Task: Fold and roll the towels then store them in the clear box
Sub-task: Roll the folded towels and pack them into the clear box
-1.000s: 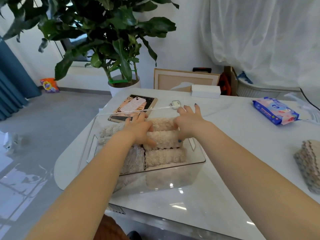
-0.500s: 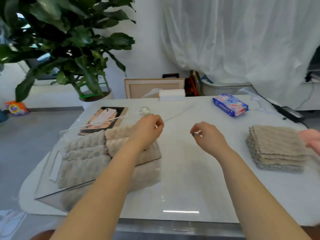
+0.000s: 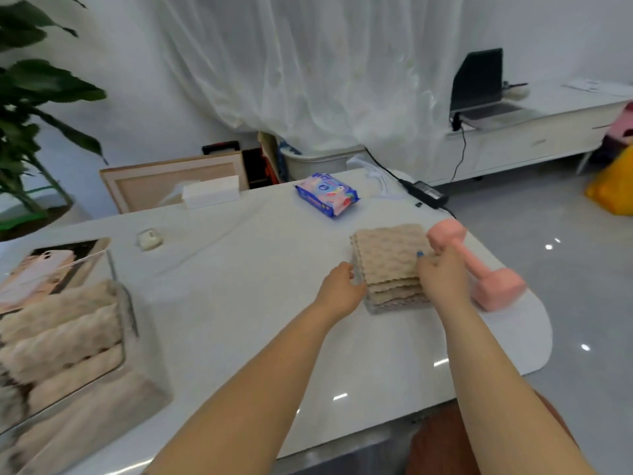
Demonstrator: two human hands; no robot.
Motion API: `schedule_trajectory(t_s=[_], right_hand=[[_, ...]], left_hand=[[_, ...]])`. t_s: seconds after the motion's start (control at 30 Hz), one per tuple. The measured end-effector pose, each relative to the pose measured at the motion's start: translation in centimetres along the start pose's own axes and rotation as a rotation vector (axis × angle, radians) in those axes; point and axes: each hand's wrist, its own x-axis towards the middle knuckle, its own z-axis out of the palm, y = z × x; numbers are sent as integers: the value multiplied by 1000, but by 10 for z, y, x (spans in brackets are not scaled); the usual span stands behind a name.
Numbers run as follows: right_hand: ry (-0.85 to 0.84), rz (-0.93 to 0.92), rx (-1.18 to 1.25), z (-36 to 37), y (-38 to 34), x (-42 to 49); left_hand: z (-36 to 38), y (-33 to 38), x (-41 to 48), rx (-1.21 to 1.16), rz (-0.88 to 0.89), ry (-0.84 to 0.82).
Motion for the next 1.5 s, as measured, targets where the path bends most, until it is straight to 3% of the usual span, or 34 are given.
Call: schedule_trajectory(t_s=[0.23, 0.33, 0.47, 0.63, 0.73, 0.8, 0.9, 1.0, 1.17, 1.27, 1.37, 1.43, 1.5], right_hand=[[-175, 19, 114, 4, 3, 10], [-257, -27, 340, -7, 1, 2], [-368, 94, 620, -19, -4, -13], [-519, 98, 677, -25, -14, -24], [-616, 97, 841, -23, -28, -38], [-710, 71, 828, -18, -40, -47], [-796, 35, 779, -8, -66, -64], [-892, -19, 936, 4, -98, -82], [-1139, -73, 1114, 64, -166, -137], [-1307, -92, 1039, 102, -205, -162], [-1460, -152, 783, 133, -239, -177], [-1476, -316, 449, 153, -264, -195], [-1408, -602, 81, 163, -283, -211]], left_hand=[[26, 19, 24, -573, -179, 118], [24, 14, 28, -671, -184, -38], [25, 2, 22, -722, -122, -48], [5, -9, 5, -987, -95, -222], [-24, -11, -18, -1019, -150, -354], [-43, -9, -36, -1024, -185, -371], [-83, -7, -67, -884, -124, -282], [-131, -12, -96, -603, 7, -128], [-220, -49, -152, -780, 231, 98], [-270, -88, -183, -931, 213, 93], [-313, -122, -212, -1000, 81, 7], [-340, -142, -230, -844, -60, 11], [-353, -155, -236, -448, -187, -9]])
